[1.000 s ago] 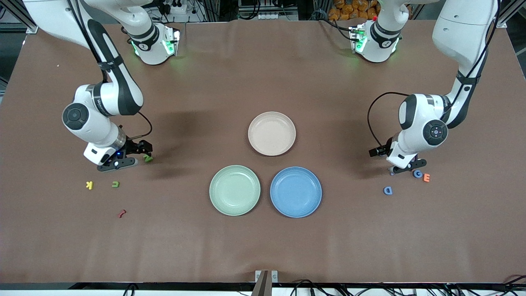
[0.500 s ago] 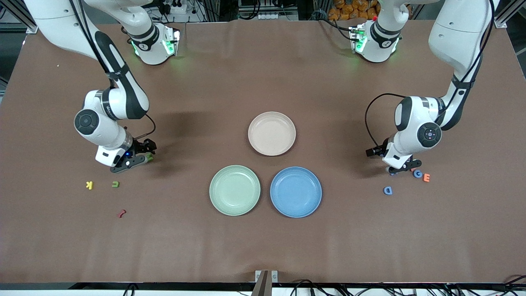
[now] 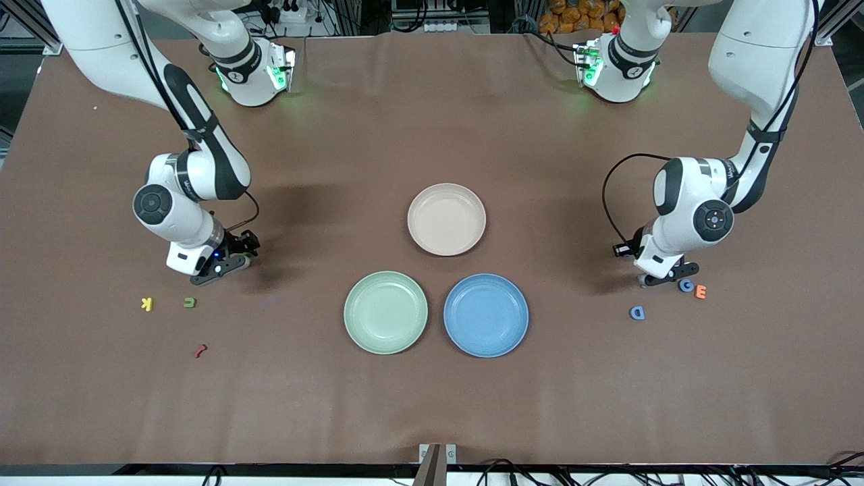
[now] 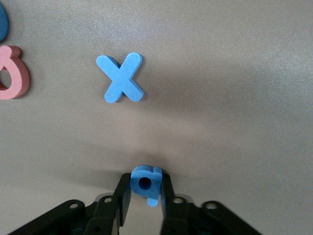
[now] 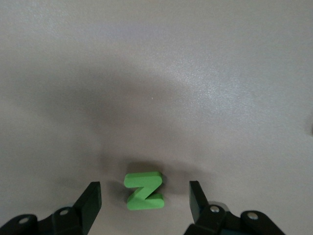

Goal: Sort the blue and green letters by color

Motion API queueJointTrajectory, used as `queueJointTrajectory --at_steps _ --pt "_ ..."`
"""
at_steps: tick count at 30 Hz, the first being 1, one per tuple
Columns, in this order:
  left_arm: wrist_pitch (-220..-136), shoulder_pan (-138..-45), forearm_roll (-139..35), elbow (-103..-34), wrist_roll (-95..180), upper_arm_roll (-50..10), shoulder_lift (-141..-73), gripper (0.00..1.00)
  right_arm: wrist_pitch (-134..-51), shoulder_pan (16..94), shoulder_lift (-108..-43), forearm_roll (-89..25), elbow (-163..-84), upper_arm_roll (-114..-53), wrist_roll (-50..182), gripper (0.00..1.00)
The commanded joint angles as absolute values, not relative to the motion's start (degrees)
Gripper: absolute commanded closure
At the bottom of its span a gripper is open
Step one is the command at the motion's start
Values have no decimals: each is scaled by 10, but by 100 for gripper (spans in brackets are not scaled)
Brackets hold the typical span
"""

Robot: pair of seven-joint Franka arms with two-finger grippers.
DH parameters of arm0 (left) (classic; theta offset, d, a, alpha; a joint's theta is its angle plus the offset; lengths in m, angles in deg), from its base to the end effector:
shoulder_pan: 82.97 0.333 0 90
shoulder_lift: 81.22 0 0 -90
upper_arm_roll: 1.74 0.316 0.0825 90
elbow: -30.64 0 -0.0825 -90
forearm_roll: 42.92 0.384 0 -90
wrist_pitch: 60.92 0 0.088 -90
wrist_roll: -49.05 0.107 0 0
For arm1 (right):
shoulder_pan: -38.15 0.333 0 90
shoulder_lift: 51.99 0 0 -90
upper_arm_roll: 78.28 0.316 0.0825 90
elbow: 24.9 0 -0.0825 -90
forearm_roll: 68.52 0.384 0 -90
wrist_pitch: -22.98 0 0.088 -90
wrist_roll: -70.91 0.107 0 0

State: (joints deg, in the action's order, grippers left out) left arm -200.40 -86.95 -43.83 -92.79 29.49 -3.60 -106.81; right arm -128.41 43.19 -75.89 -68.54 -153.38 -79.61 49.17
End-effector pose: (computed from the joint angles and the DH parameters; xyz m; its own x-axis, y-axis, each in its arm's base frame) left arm 0.5455 -0.0563 0.1756 0.9541 0.2510 -0.1636 0.2488 -0.9679 -0.0346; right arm 0.5396 0.0346 0.1780 0.9018 0.4316 -0.0195 0.4317 -0.9020 0.0025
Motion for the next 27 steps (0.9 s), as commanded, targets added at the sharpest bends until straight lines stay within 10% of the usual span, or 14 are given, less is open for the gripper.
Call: queueJointTrajectory --at_steps 1,10,17,27 --pt "-2011 -869 -449 -928 294 -38 -1074 100 -1298 424 -767 -694 -1536 -793 482 27" --pt "-2008 -875 -466 -902 271 -57 -1050 100 -1298 424 -770 -694 -1536 -794 482 43" --pt "-2004 -877 -476 -835 164 -118 -1046 100 -1297 425 -770 -692 -1535 -794 489 100" --pt "-2004 -940 -472 -693 29 -153 -1125 100 -1285 437 -760 -685 -1501 -787 572 100"
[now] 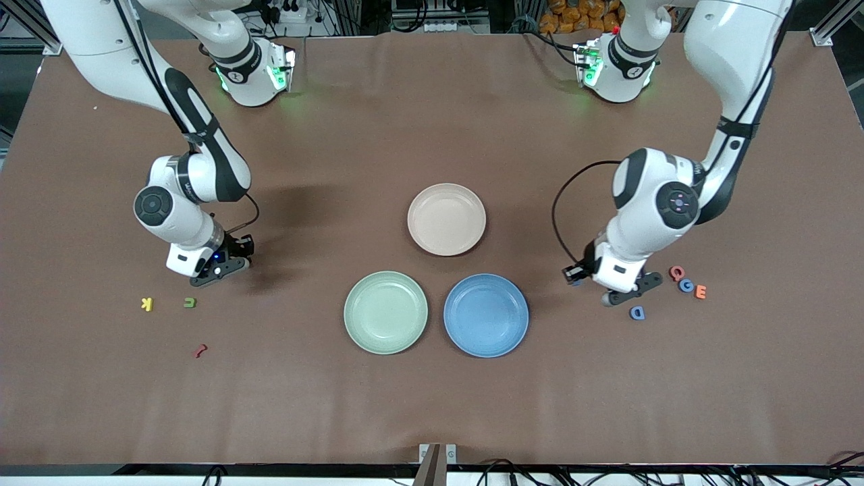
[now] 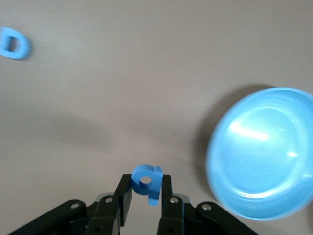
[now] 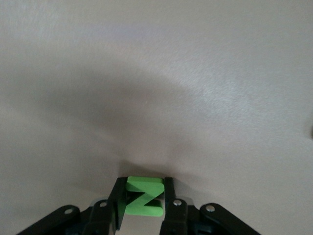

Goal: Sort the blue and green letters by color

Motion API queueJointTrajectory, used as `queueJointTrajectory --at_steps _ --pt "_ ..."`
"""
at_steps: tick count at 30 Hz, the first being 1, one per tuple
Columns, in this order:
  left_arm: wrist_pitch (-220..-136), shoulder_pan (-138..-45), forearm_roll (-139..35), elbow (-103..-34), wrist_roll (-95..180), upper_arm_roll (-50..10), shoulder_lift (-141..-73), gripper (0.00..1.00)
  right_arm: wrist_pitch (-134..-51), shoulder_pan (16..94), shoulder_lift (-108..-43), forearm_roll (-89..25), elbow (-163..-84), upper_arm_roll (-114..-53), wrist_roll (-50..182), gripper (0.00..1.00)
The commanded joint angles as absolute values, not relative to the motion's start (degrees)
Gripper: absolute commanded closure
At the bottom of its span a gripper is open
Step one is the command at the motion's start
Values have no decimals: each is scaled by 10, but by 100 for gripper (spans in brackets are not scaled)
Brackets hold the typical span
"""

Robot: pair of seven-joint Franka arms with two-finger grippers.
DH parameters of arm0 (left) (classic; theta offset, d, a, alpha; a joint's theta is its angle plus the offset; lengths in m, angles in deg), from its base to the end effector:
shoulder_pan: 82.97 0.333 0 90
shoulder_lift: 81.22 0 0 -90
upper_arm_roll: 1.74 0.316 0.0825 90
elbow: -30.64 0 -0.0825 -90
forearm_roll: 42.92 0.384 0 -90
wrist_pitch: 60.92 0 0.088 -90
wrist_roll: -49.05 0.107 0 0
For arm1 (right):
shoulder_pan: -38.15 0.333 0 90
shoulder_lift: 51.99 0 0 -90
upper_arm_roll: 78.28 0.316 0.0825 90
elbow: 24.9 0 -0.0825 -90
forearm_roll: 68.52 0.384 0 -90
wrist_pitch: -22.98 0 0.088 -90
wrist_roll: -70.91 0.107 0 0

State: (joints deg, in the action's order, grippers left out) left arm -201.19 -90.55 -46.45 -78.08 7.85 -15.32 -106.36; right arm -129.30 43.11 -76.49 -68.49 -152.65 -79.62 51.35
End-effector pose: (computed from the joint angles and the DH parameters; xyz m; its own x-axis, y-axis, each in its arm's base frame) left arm 0.6029 -0.2233 0.2881 0.9123 0.4095 -0.0077 0.4038 -0.8960 0.1849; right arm 0.5449 0.0341 0.1780 0.9186 0.3951 -0.0026 0.3951 -0.9186 0.0091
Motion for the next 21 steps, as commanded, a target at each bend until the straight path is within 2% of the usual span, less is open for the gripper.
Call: queueJointTrajectory --at_steps 1,9,15,19,20,21 --pt "-2005 -948 -471 -678 19 -153 -1136 100 -1278 442 -760 -685 -1491 -783 587 100" --pt "-2038 -990 -470 -611 -7 -150 -1193 100 -1160 492 -762 -683 -1389 -778 735 100" --pt "-2119 -1022 -470 -611 -10 -146 -1222 100 -1152 533 -775 -649 -1344 -778 799 100" --pt "-2162 -1031 -470 -610 -11 -144 -1241 100 -1151 575 -807 -592 -1293 -781 827 100" --pt "-2170 -1032 -469 -611 -10 -144 -1245 98 -1149 584 -819 -582 -1277 -782 839 100" --pt "-2176 -1033 -469 -611 -10 -143 -1248 88 -1147 593 -832 -576 -1258 -783 853 100"
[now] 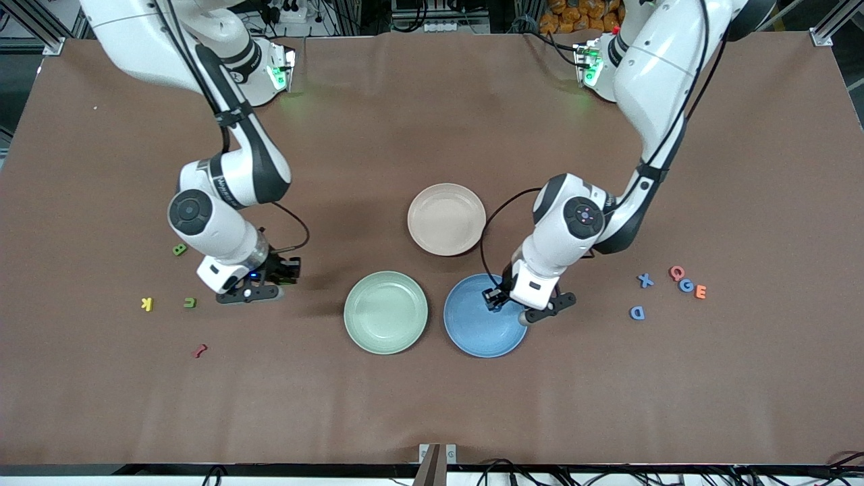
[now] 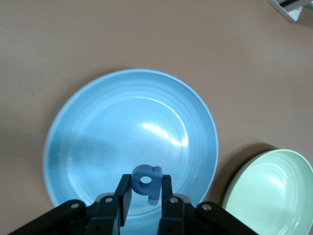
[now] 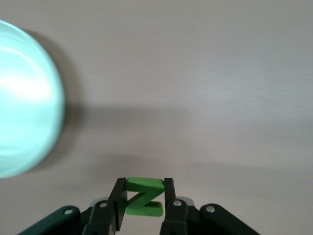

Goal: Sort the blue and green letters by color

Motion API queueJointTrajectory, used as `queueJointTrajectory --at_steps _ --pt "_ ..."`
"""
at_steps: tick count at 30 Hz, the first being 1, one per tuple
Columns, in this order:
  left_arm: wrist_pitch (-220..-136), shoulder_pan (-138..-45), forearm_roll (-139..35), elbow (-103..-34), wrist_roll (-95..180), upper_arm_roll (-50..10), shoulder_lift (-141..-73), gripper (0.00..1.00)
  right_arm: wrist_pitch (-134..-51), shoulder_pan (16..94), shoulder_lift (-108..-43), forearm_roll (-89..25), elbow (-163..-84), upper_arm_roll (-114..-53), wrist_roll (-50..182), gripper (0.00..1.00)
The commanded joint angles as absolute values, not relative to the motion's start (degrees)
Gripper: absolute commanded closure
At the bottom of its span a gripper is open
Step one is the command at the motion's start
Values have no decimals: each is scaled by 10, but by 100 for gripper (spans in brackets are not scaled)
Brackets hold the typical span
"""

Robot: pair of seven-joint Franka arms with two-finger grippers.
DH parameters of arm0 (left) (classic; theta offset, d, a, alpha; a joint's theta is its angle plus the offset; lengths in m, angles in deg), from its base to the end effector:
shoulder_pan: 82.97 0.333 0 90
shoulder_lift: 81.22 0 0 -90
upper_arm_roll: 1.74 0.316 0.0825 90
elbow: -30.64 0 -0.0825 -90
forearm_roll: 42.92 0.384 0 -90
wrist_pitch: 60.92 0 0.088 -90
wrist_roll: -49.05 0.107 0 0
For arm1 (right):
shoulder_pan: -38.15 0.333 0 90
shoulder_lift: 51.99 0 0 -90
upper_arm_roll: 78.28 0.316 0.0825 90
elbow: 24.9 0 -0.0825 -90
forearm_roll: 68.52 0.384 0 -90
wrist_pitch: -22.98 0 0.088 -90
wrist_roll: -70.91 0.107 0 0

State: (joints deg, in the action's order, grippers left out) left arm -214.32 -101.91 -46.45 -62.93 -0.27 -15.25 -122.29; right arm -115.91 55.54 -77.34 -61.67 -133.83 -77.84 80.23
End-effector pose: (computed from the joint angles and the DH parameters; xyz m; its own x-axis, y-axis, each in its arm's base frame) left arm 0.6226 -0.3618 0.2436 0.9033 0.4249 0.0598 0.3748 -0.8492 0.3720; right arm 0.6080 0.1958 0.2747 0.9965 0.0575 0.0609 0.0634 -0.9930 -0.0998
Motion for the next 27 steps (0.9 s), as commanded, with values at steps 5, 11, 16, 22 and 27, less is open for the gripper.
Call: queueJointTrajectory --at_steps 5,11,16,22,27 --pt "-2185 -1038 -453 -613 -7 -143 -1253 14 -1133 617 -890 -576 -1165 -785 925 100" --pt "-2185 -1036 -433 -616 -5 -143 -1253 0 -1135 641 -947 -578 -1097 -786 970 100" --pt "-2180 -1029 -429 -622 -5 -143 -1248 0 -1139 653 -980 -578 -1062 -786 1001 100" --pt "-2145 -994 -406 -638 38 -136 -1231 0 -1139 658 -980 -580 -1061 -786 1035 8" --pt "-2046 -946 -401 -638 105 -138 -1199 0 -1134 650 -966 -581 -1064 -786 1038 0"
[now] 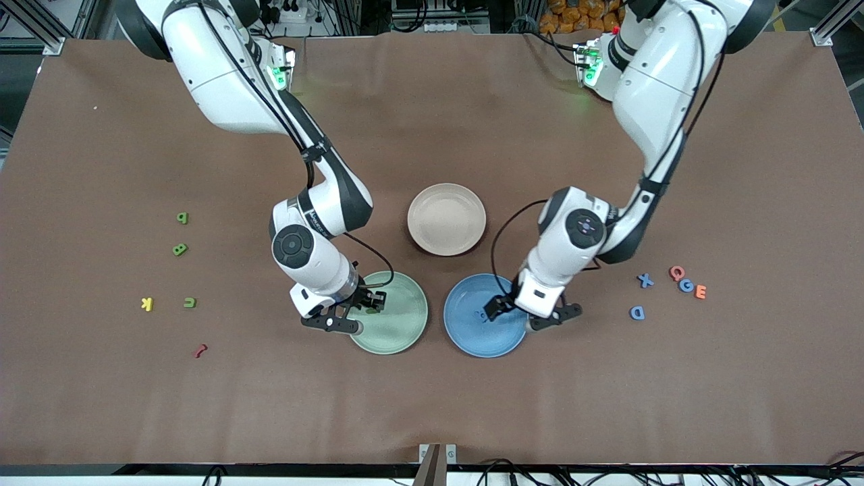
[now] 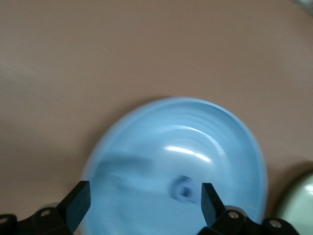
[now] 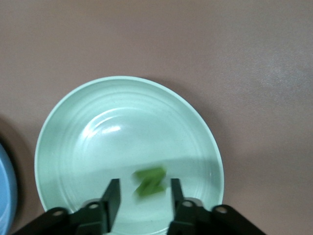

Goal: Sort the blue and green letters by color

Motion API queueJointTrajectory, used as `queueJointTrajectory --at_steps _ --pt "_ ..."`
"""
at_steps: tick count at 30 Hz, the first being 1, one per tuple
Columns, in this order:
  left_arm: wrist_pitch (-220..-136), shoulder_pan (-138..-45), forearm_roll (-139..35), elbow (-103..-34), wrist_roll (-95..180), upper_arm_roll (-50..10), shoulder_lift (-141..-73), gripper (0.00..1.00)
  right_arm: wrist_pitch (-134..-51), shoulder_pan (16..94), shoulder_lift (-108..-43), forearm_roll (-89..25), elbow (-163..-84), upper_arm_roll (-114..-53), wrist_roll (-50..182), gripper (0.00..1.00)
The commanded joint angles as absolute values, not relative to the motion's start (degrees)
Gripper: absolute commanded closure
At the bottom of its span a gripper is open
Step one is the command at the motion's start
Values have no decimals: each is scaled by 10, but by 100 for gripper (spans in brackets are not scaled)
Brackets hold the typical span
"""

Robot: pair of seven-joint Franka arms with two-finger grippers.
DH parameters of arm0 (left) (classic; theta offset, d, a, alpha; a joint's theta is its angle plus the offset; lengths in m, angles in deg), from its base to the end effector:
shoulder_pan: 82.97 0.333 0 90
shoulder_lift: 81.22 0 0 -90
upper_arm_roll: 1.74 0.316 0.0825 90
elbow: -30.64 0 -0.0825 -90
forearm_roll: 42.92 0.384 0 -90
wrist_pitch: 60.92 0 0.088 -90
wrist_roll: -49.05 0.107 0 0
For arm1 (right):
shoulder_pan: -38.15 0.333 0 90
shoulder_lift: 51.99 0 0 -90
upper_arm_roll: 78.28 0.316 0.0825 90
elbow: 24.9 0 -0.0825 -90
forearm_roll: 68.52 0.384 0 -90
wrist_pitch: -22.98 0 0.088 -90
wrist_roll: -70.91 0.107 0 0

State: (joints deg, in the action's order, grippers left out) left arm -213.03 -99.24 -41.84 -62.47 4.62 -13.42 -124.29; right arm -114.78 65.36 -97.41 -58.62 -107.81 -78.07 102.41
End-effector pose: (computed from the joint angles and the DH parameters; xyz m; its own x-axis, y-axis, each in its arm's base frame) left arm 0.6433 -0.3164 0.2175 0.9284 0.3532 0.1151 0.3091 -0.9063 0.2881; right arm 0.6564 0.3412 0.2316 0.9789 -0.1954 0.0602 -0.1802 -0.9635 -0.1981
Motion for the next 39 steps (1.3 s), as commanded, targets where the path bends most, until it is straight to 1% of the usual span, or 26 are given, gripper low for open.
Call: queueJointTrajectory --at_steps 1,7,10,13,16,20,23,27,30,35,39 --pt "-2025 -937 -401 -638 121 -138 -1191 0 -1133 647 -962 -580 -1065 -786 1037 0" --pt "-1915 -873 -401 -637 234 -139 -1159 0 -1116 611 -923 -581 -1085 -786 1012 0" --pt "-1868 -841 -401 -638 299 -139 -1151 0 -1104 579 -884 -582 -1121 -786 961 0" --pt "-1842 -816 -401 -638 337 -139 -1147 0 -1088 539 -852 -582 -1154 -786 896 0" --pt "-1832 -796 -400 -648 366 -137 -1146 0 -1051 507 -836 -582 -1164 -793 840 0" --pt "-1828 -778 -392 -683 359 -133 -1127 0 -997 498 -829 -582 -1165 -833 776 0" --pt "-1826 -742 -391 -710 329 -122 -1107 0 -994 468 -820 -583 -1181 -842 725 0" --pt "-1826 -698 -391 -713 305 -122 -1108 0 -1002 430 -816 -583 -1200 -842 671 0" --pt "-1826 -687 -391 -711 281 -119 -1110 0 -1014 406 -817 -588 -1216 -842 649 0" --pt "-1840 -665 -384 -706 214 -119 -1118 0 -1069 383 -817 -637 -1254 -841 642 5" --pt "-1882 -660 -383 -705 141 -119 -1125 0 -1124 368 -823 -652 -1283 -841 641 9"
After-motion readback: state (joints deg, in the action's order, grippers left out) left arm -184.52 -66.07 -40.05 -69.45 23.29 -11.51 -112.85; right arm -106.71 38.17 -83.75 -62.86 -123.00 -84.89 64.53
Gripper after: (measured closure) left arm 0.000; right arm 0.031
